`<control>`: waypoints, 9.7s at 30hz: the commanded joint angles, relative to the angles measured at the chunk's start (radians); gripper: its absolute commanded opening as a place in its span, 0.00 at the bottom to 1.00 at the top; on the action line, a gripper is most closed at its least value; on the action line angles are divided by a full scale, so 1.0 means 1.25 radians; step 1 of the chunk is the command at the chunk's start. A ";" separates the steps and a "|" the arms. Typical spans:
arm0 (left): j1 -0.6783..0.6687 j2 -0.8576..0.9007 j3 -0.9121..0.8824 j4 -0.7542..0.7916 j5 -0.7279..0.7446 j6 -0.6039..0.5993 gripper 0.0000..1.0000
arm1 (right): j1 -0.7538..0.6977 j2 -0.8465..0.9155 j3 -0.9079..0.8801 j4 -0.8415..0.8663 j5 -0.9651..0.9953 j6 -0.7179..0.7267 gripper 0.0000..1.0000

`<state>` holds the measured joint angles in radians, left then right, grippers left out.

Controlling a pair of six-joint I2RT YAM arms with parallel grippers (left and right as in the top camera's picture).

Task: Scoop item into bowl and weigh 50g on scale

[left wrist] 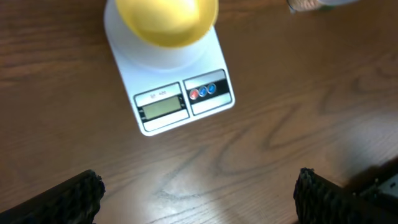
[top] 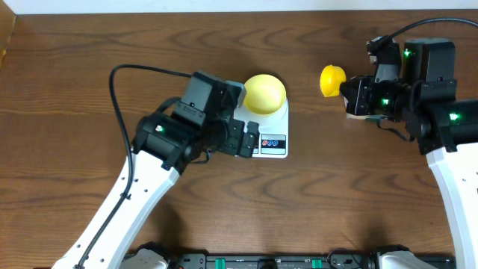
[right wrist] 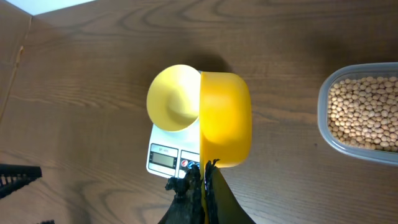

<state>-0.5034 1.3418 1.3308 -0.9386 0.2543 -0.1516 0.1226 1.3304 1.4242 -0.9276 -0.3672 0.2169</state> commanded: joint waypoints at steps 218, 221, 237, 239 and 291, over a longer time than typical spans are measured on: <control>-0.228 0.243 -0.290 0.600 -0.277 0.053 0.08 | -0.025 -0.005 0.017 -0.042 0.044 -0.064 0.01; -0.228 0.275 -0.290 0.613 -0.277 0.053 0.08 | -0.025 -0.005 0.017 -0.043 0.044 -0.067 0.01; -0.151 0.178 -0.290 0.610 -0.258 0.119 0.08 | -0.025 -0.005 0.017 -0.039 0.043 -0.067 0.01; -0.103 0.124 -0.290 0.608 -0.190 0.140 0.08 | -0.025 -0.005 0.017 -0.033 0.043 -0.067 0.01; 0.144 -0.174 -0.315 0.229 -0.108 0.420 0.98 | -0.026 -0.005 0.017 -0.037 0.044 -0.067 0.01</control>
<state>-0.3279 1.1236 0.9386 -0.6418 0.1249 0.3576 0.0956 1.3304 1.4254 -0.9756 -0.3168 0.1474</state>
